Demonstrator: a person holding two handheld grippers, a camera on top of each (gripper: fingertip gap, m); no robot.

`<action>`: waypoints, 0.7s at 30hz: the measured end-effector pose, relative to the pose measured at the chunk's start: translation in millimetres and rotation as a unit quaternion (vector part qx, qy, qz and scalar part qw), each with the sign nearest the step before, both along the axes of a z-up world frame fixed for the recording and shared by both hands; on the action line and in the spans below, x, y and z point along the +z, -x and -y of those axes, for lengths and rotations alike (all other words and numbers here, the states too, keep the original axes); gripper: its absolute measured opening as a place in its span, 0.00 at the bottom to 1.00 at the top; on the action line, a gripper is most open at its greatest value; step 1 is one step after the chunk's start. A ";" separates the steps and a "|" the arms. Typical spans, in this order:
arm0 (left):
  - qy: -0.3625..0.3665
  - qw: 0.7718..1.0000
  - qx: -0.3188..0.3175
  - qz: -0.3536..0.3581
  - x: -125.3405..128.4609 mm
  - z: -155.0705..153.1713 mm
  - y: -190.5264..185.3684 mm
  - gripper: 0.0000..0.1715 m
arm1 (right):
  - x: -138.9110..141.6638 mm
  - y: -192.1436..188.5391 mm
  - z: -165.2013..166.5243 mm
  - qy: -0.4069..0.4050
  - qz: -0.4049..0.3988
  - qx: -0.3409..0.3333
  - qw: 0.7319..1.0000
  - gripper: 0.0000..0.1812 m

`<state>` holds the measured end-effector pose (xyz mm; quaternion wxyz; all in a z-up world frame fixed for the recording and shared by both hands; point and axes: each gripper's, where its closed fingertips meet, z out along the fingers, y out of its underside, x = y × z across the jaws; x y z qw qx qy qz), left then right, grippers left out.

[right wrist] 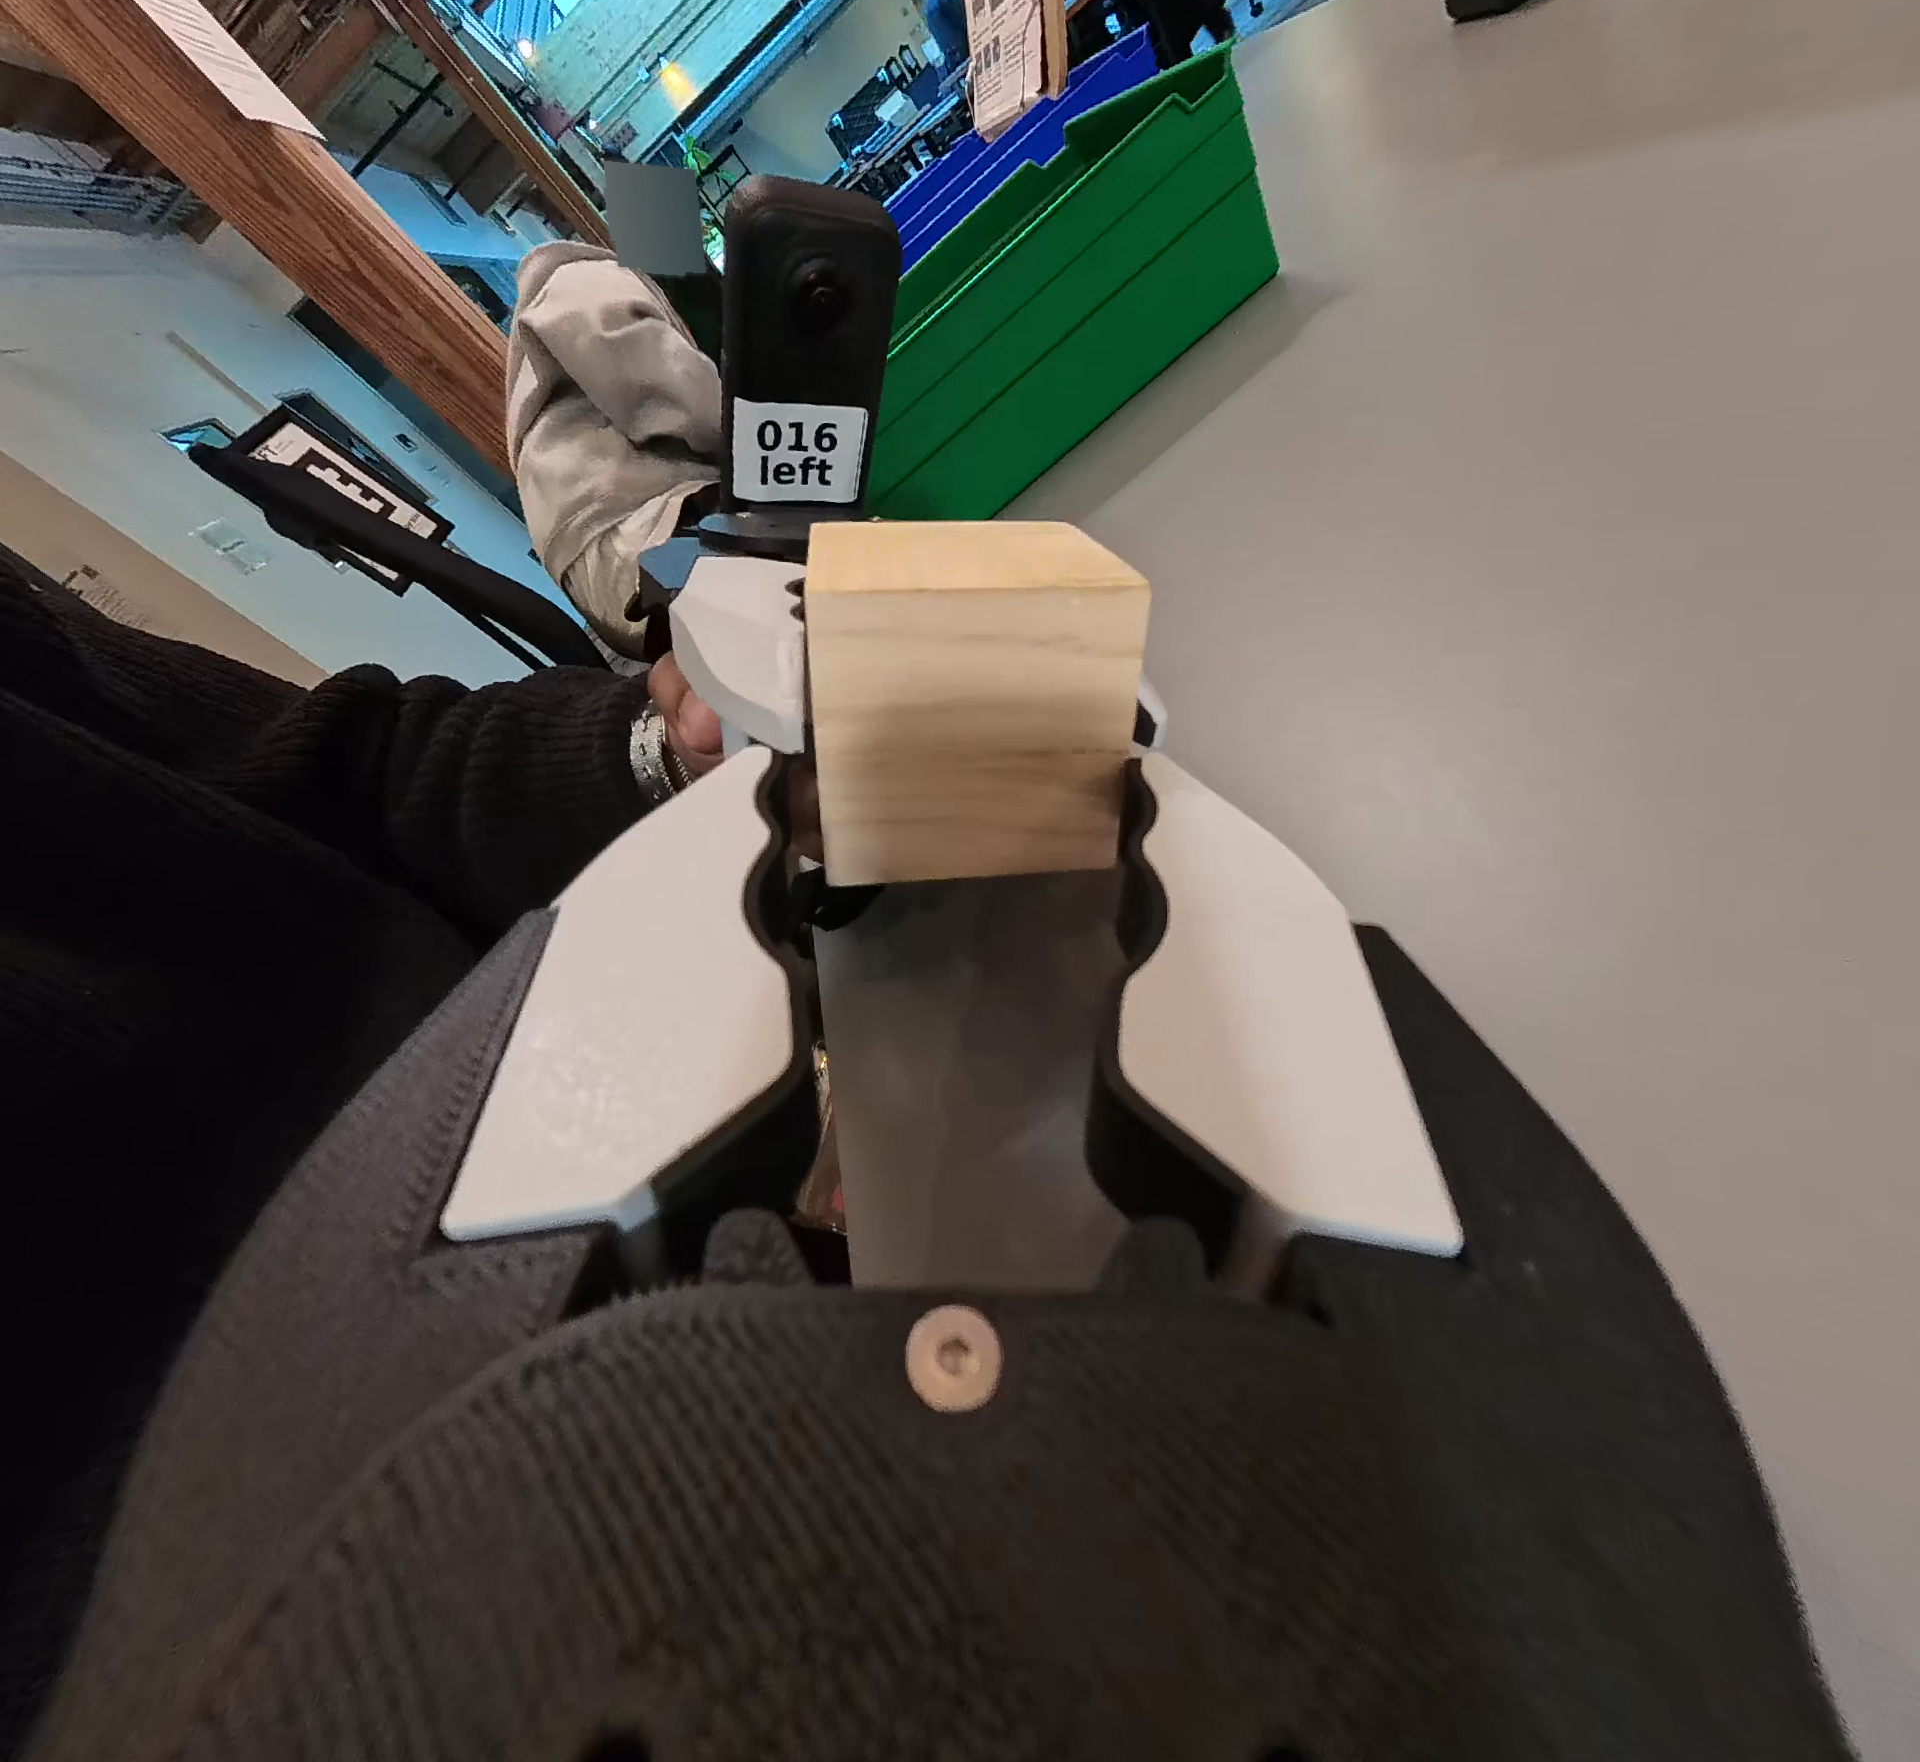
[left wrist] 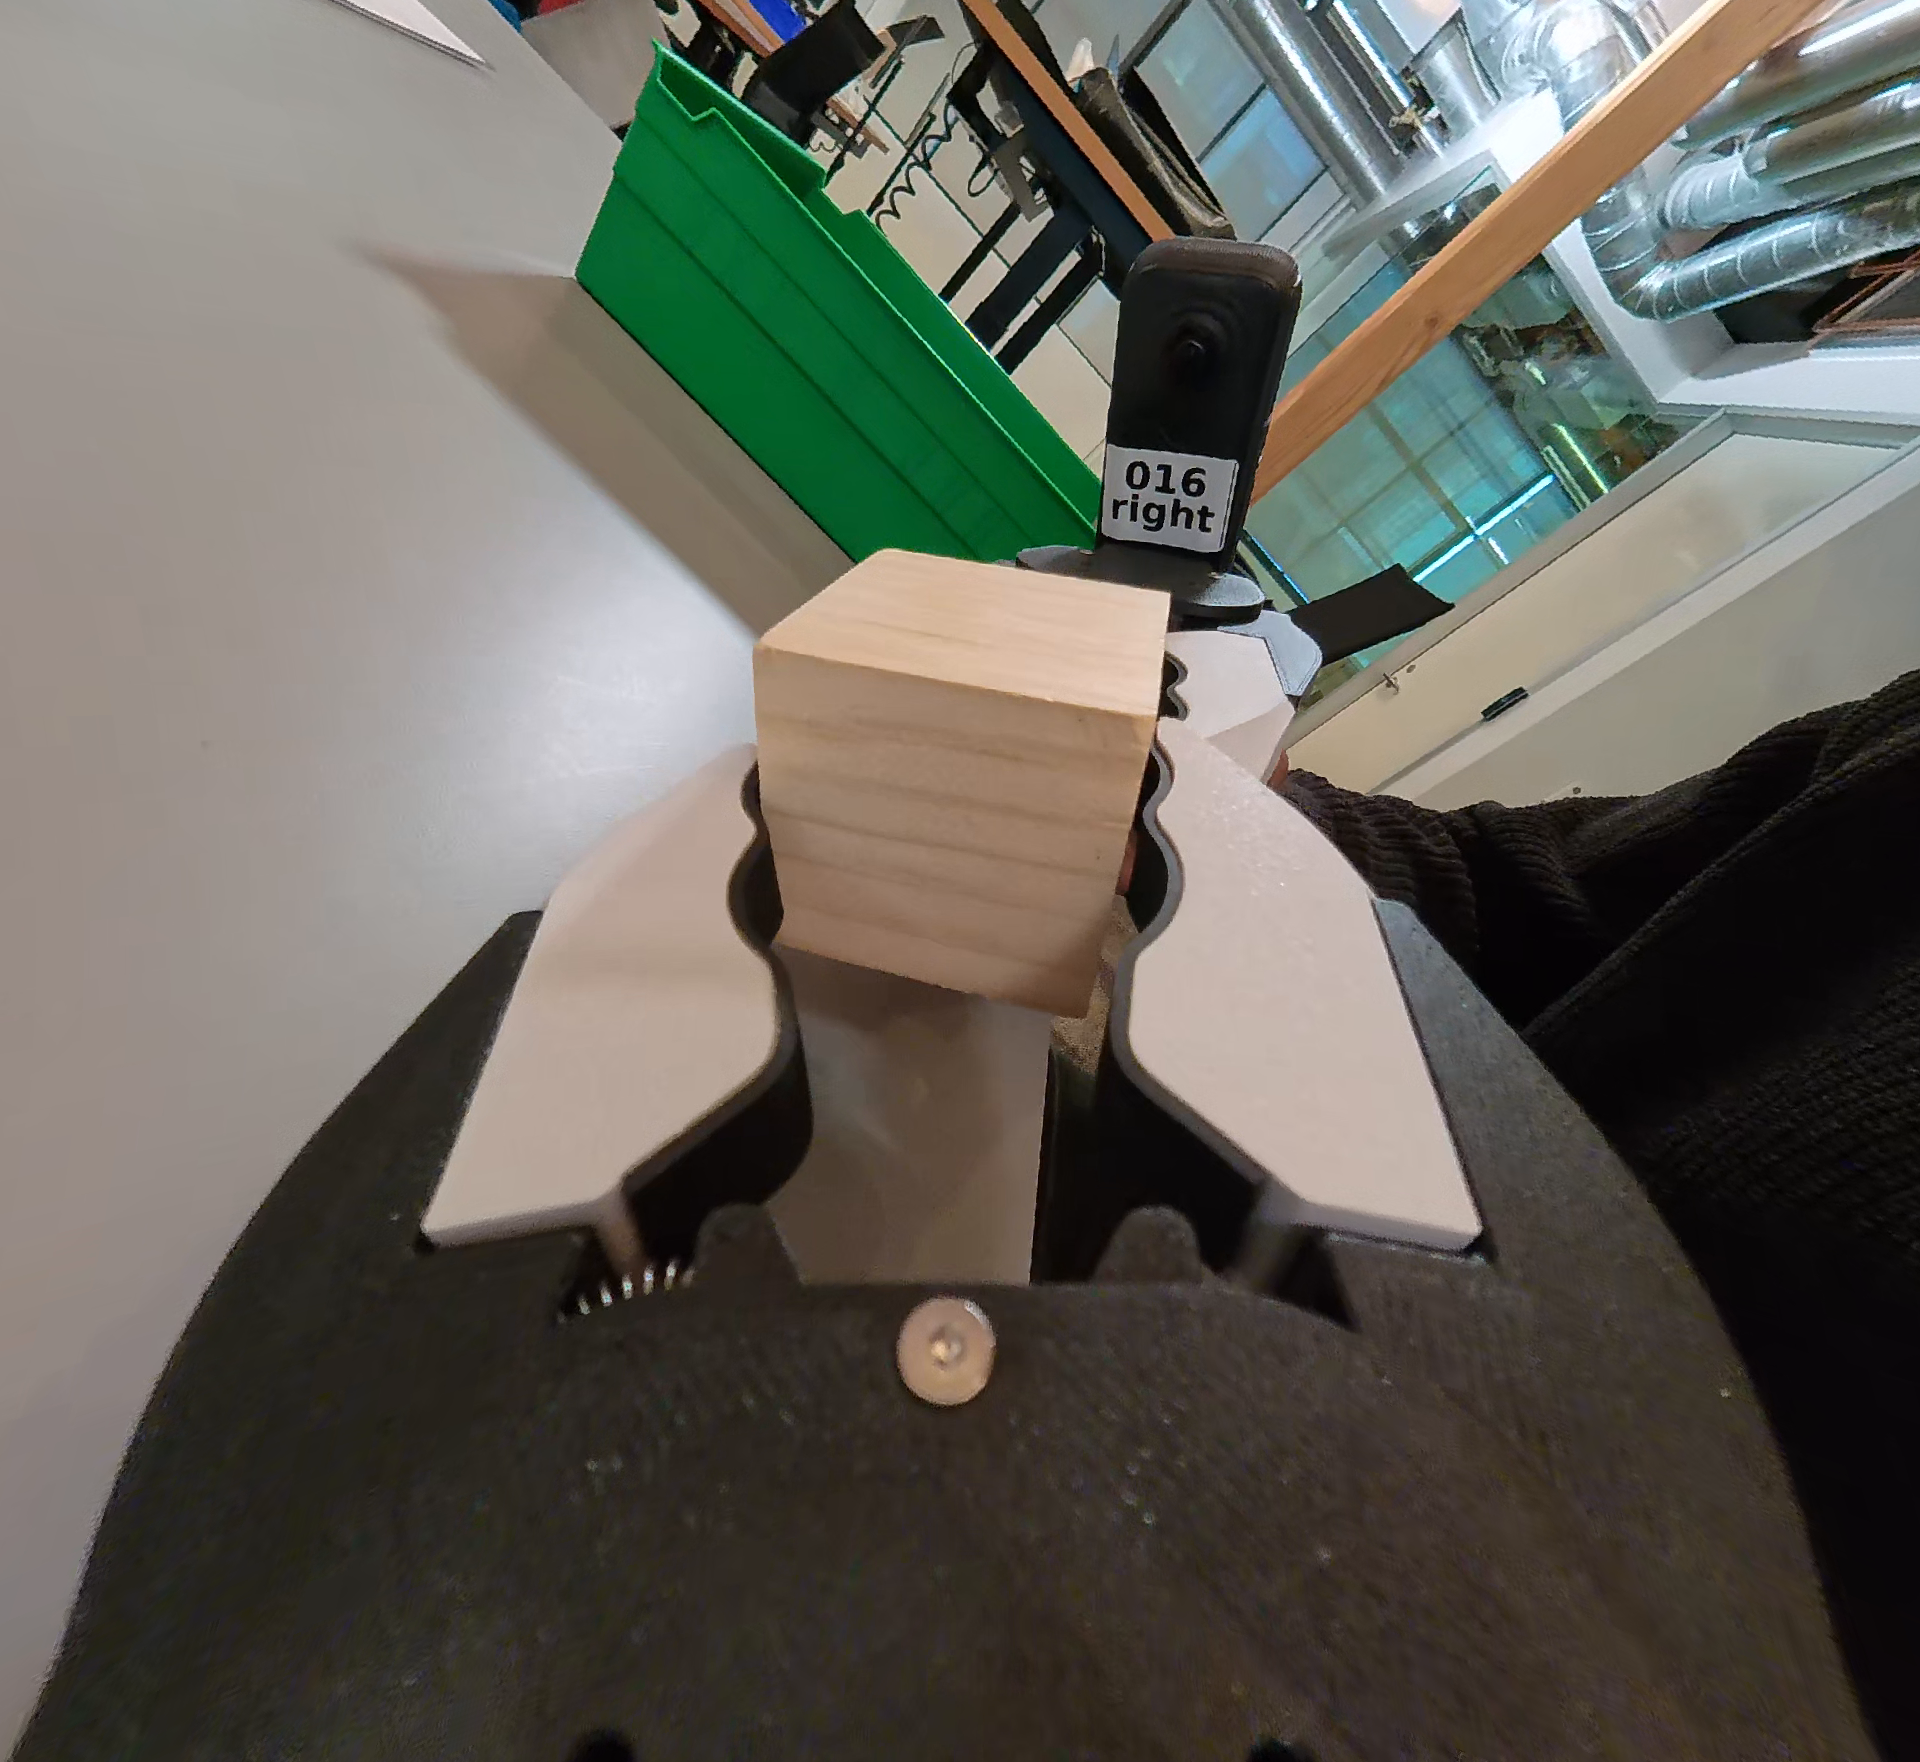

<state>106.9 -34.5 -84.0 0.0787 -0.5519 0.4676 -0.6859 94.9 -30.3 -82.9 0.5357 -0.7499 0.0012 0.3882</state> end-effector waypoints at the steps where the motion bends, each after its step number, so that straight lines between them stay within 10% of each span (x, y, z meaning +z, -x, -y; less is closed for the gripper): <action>1: 0.000 1.000 -0.001 0.001 0.2 0.1 0.1 0.39 | -0.1 0.3 0.1 0.000 0.000 0.001 1.000 0.34; 21: 0.013 1.000 -0.007 0.003 2.3 0.7 -0.2 0.39 | -1.8 0.0 -0.2 0.002 -0.001 0.001 1.000 0.32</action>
